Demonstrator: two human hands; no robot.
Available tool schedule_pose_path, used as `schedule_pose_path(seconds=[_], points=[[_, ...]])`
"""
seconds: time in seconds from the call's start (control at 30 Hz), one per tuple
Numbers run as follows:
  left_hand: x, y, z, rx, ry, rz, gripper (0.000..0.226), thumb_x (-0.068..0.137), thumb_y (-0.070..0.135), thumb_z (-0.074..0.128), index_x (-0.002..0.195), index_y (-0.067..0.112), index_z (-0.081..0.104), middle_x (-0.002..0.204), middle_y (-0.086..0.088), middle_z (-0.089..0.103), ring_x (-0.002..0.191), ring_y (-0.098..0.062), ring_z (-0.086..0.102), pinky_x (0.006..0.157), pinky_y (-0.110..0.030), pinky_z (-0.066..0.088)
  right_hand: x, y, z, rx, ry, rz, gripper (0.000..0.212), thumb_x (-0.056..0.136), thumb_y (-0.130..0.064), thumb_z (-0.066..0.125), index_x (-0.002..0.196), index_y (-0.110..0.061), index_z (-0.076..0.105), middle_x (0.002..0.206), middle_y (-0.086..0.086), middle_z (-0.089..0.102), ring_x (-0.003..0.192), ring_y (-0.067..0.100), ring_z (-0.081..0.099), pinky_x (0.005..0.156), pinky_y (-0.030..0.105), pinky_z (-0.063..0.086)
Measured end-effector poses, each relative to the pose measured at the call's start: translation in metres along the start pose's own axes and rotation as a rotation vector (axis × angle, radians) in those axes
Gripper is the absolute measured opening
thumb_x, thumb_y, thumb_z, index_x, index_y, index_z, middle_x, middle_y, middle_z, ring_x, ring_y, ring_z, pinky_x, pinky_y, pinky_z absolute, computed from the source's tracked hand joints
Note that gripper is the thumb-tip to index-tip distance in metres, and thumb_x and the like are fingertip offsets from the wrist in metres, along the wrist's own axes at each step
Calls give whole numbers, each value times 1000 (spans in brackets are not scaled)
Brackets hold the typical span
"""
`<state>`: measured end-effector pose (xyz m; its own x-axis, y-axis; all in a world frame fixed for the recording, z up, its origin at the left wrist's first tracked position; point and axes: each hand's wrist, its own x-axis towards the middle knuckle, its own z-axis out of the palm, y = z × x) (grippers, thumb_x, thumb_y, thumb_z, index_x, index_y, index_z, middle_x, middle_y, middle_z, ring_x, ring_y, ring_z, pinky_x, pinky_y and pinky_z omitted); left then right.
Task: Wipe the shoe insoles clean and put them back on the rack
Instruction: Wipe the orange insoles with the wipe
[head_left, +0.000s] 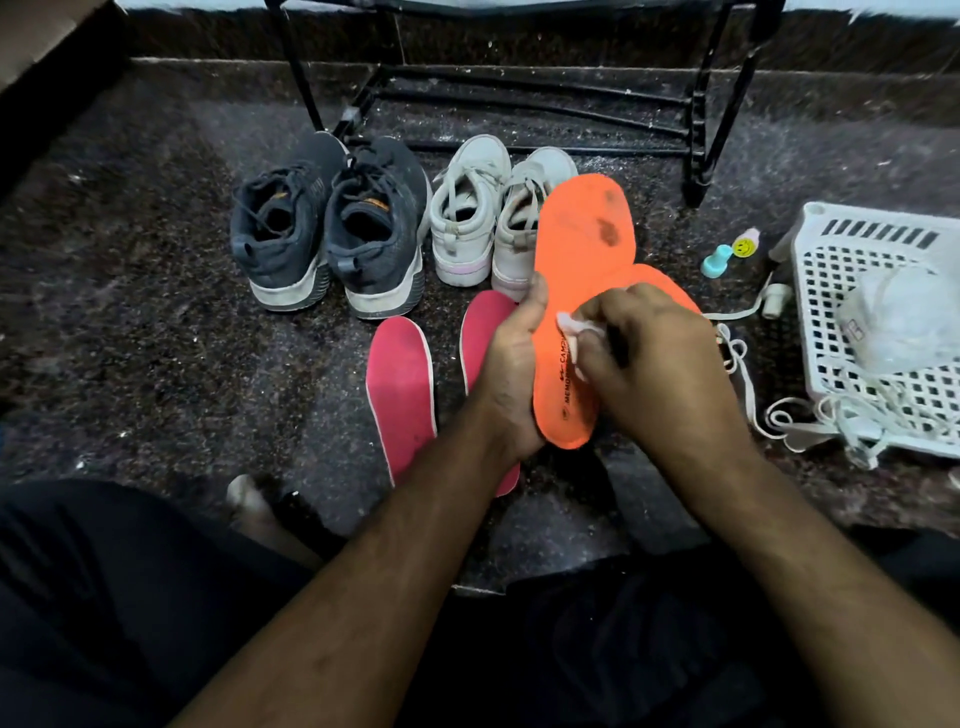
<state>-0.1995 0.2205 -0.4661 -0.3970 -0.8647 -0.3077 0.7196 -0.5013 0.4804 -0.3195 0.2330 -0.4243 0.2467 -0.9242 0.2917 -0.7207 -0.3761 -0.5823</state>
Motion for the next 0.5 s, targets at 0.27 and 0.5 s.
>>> schedule_pose_path(seconds=[0.27,0.5], points=[[-1,14,-7,-71,-40,56,81,99,65,23,127,-1,61,125,-16,66,121,-28,59,109,-42,41,-15,-10,-1,109,-224,-87,13,76,-14,66,85,-21,70,81,-4,61,74,11,54,67,21,33],[-3,5,-1,-3,-70,-10,79,95,65,33,139,2,53,131,-17,59,117,-27,58,111,-40,36,-2,-13,10,94,-40,-85,13,84,-11,63,95,-15,70,86,2,62,83,21,58,76,33,42]])
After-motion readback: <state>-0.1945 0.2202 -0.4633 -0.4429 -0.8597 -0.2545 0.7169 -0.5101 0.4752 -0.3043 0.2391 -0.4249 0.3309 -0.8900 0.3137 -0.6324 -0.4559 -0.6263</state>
